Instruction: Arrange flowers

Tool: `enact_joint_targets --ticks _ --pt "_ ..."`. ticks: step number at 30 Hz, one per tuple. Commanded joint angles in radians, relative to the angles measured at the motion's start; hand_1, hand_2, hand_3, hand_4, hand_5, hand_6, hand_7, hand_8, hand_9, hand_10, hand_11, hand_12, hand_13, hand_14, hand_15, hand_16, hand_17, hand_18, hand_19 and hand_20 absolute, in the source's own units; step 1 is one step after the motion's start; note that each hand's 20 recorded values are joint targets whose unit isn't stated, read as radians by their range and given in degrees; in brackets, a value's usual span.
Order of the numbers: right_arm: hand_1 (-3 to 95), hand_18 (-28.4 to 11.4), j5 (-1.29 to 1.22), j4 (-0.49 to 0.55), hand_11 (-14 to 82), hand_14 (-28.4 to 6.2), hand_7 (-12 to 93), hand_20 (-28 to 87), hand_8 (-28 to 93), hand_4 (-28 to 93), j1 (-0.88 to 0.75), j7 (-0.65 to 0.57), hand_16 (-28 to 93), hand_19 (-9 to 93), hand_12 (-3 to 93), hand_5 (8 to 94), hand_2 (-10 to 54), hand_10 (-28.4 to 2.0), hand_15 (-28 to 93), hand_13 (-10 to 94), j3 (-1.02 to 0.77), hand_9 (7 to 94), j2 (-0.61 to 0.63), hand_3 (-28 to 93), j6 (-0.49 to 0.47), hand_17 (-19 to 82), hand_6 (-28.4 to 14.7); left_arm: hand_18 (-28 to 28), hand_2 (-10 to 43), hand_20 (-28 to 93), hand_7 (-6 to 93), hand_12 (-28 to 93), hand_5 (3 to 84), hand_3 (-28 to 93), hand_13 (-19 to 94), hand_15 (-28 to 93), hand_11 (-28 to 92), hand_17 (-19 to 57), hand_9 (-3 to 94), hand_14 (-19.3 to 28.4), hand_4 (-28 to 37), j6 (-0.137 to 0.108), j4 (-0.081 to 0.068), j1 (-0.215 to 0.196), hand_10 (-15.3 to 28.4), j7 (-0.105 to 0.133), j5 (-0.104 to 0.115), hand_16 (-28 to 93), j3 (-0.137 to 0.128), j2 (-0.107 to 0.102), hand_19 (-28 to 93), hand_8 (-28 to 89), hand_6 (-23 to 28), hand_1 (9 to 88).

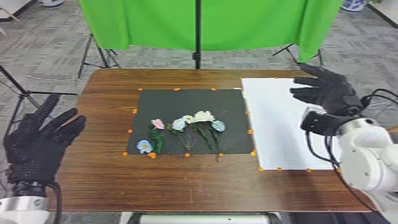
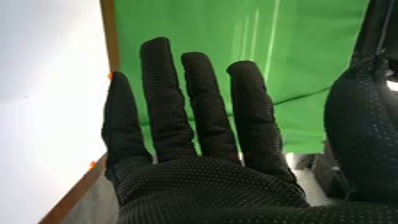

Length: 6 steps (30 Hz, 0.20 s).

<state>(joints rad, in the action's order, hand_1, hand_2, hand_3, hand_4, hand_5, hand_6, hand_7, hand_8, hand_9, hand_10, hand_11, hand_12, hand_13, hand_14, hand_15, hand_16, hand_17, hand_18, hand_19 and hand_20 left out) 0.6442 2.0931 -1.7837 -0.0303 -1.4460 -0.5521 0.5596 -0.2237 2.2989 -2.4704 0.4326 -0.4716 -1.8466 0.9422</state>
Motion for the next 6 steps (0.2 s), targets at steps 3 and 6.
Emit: enact_joint_targets --ticks 3,6 --pt "19.4 -24.9 -0.083 -0.001 13.7 -17.8 16 12 -13 -28 -0.061 0.087 11 51 13.1 45.3 2.3 -15.0 38 41 0.005 48.1 -0.017 80 -0.013 7 0.1 26.5 5.7 19 14.4 13 29.2 77 24 48 23 -8.6 31.0 26.2 -28.3 -0.022 0.004 -0.064 17.7 0.052 0.018 -6 0.000 0.009 54 -11 1.2 15.1" --pt "19.3 -24.8 -0.089 -0.005 13.7 -17.8 16 12 -13 -28 -0.061 0.091 11 50 13.2 45.2 2.4 -14.9 38 41 0.013 48.0 -0.015 80 -0.026 6 0.2 26.6 5.8 20 14.4 13 29.2 77 24 48 22 -8.6 31.0 26.3 -28.3 -0.034 0.008 -0.081 17.7 0.055 0.019 -6 -0.003 0.014 54 -11 1.2 14.8"
